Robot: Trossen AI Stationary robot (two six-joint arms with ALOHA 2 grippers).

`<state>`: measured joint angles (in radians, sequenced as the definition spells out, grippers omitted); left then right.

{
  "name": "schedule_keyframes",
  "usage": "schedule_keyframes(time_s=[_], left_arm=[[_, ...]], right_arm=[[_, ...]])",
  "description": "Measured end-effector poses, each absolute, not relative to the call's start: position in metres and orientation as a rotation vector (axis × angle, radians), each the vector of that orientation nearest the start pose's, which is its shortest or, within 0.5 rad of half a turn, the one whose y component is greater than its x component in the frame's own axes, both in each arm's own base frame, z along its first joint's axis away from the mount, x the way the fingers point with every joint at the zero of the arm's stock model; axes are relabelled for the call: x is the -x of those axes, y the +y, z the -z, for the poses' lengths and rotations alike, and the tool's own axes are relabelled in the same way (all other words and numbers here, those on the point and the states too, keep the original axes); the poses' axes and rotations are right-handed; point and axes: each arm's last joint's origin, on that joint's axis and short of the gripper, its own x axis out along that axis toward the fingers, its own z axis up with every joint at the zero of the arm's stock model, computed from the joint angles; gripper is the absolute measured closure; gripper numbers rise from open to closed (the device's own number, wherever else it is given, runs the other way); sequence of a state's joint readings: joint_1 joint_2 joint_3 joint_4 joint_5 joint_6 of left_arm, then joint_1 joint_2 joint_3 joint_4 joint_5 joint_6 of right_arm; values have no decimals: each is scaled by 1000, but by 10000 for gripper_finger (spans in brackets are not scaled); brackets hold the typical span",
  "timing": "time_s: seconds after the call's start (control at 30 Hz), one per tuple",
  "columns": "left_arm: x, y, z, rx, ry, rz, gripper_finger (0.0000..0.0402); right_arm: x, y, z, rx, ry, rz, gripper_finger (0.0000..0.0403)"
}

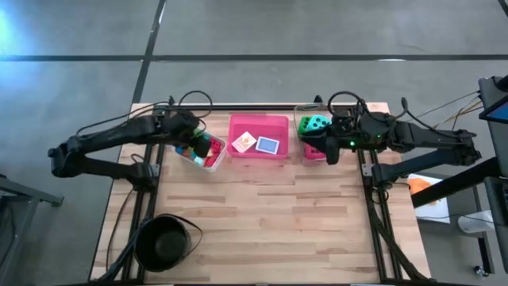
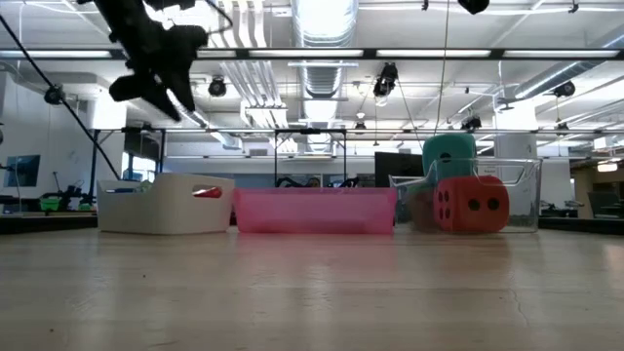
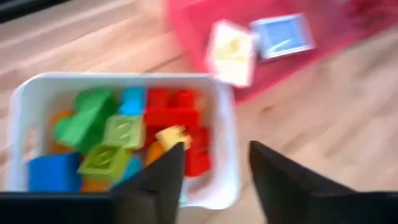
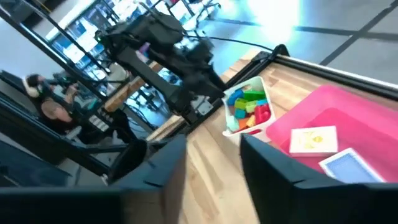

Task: Pick & Place Toys
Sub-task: Return to Home Position

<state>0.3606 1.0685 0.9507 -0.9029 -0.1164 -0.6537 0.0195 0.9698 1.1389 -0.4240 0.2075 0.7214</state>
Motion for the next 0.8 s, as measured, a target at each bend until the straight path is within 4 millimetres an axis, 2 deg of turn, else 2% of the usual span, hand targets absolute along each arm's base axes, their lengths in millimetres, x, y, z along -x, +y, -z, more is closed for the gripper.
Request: schedule_keyframes(time_s=[0.2,0.27,0.43,0.53,0.67,0.8], left_arm=[[-179,60,-298,607,725,-568,364],[-179,57,-299,565,710,-529,391],[-178,52,-302,500,656,-463,391],[-179,47,-308,466,558,-353,397],[-176,38,-318,429,399,-172,398],[-168,34,-327,392,272,-124,397]], right_arm=[[-189,-2,-393,-580,242,273,372],[-187,-2,-394,-565,245,271,386],[-177,-3,-399,-496,214,268,388],[-168,-5,-398,-450,194,319,388],[-154,-8,-389,-410,197,411,388],[-147,-8,-378,-370,220,432,388]])
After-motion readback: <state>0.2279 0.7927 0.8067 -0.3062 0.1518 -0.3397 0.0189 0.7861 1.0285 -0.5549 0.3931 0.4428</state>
